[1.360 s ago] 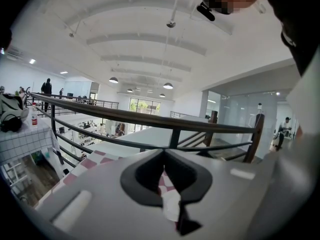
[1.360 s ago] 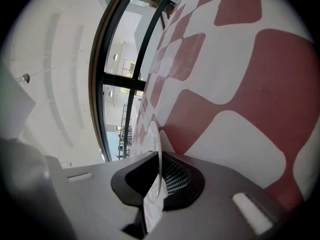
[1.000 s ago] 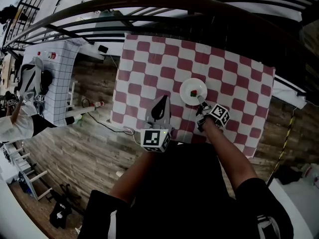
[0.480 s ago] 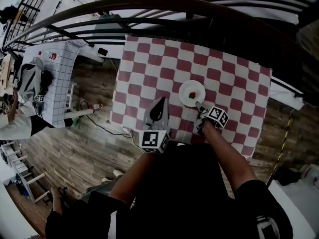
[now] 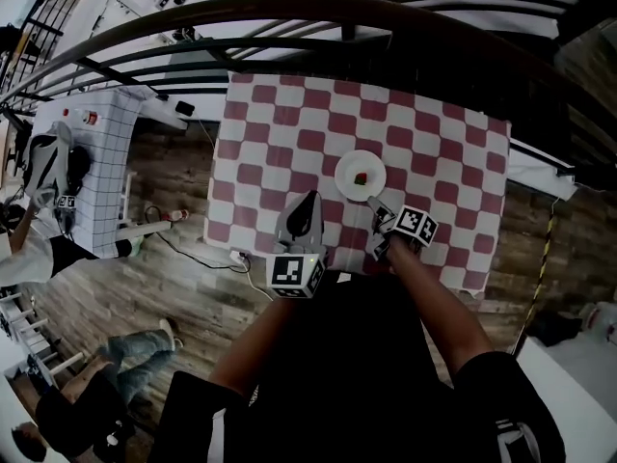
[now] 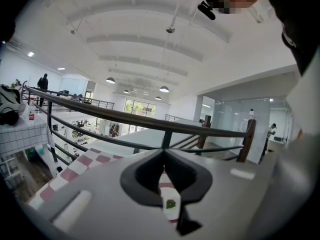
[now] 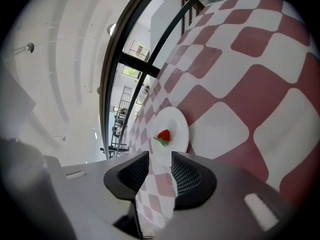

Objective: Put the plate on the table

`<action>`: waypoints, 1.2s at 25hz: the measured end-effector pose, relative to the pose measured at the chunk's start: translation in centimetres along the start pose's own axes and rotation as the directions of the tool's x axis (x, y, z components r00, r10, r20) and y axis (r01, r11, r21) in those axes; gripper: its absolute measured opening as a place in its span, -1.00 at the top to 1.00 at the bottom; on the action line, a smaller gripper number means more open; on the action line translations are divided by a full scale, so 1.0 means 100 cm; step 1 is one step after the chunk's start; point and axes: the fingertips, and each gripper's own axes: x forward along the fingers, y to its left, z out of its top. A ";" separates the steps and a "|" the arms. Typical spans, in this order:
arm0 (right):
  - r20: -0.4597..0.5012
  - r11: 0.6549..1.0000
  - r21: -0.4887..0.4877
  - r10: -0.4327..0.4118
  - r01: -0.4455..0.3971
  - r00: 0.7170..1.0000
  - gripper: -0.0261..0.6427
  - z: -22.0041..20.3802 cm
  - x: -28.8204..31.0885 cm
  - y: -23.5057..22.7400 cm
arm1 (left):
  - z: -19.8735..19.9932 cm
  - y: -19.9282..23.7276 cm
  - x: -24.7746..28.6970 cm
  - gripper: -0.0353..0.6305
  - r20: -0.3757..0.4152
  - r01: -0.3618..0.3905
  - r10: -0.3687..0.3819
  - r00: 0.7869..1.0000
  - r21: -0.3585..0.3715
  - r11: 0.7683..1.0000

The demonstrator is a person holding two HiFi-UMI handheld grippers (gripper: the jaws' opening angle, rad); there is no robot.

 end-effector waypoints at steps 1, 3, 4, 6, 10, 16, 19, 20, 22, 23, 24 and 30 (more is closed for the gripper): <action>0.006 1.000 0.007 0.009 -0.009 1.000 0.50 -0.001 -0.003 0.005 | 0.000 -0.001 -0.001 0.87 0.001 0.005 -0.005 1.000 -0.002 1.000; 0.021 1.000 0.016 0.022 -0.022 1.000 0.52 -0.005 -0.010 0.014 | -0.001 -0.003 -0.004 0.87 0.000 0.017 -0.017 1.000 -0.008 1.000; 0.030 1.000 0.016 0.027 -0.027 0.999 0.52 -0.006 -0.014 0.019 | -0.002 -0.004 -0.006 0.87 -0.002 0.025 -0.025 1.000 -0.010 1.000; 0.051 0.999 0.011 0.036 -0.037 0.998 0.54 -0.008 -0.021 0.029 | -0.003 -0.005 -0.009 0.87 -0.004 0.040 -0.040 0.999 -0.014 0.999; 0.110 0.998 -0.005 0.056 -0.056 0.992 0.62 -0.007 -0.036 0.047 | -0.008 -0.006 -0.015 0.87 -0.006 0.063 -0.063 0.998 -0.021 0.998; 0.222 0.998 0.022 0.056 -0.063 0.973 0.79 -0.011 -0.066 0.069 | -0.008 -0.011 -0.024 0.87 0.000 0.111 -0.111 0.994 -0.035 0.993; 0.275 0.997 0.001 0.076 -0.079 0.958 0.92 -0.011 -0.082 0.086 | -0.007 -0.014 -0.030 0.87 0.003 0.125 -0.125 0.992 -0.039 0.991; 0.290 0.996 -0.014 0.086 -0.085 0.953 0.92 -0.011 -0.087 0.092 | -0.006 -0.013 -0.033 0.87 0.002 0.127 -0.127 0.992 -0.039 0.991; 0.317 0.995 -0.054 0.100 -0.088 0.943 0.93 -0.011 -0.096 0.106 | -0.005 -0.010 -0.037 0.86 -0.003 0.125 -0.125 0.992 -0.036 0.992; 0.328 0.993 -0.083 0.104 -0.081 0.939 0.93 -0.011 -0.100 0.113 | -0.005 -0.008 -0.038 0.87 -0.004 0.123 -0.123 0.992 -0.036 0.992; 0.338 0.991 -0.115 0.106 -0.070 0.935 0.93 -0.011 -0.104 0.120 | -0.005 -0.006 -0.040 0.87 -0.003 0.123 -0.123 0.992 -0.039 0.992; 0.401 0.966 -0.254 0.151 -0.049 0.904 0.93 -0.021 -0.124 0.152 | 0.004 -0.009 -0.052 0.87 0.028 0.169 -0.170 0.985 0.021 0.985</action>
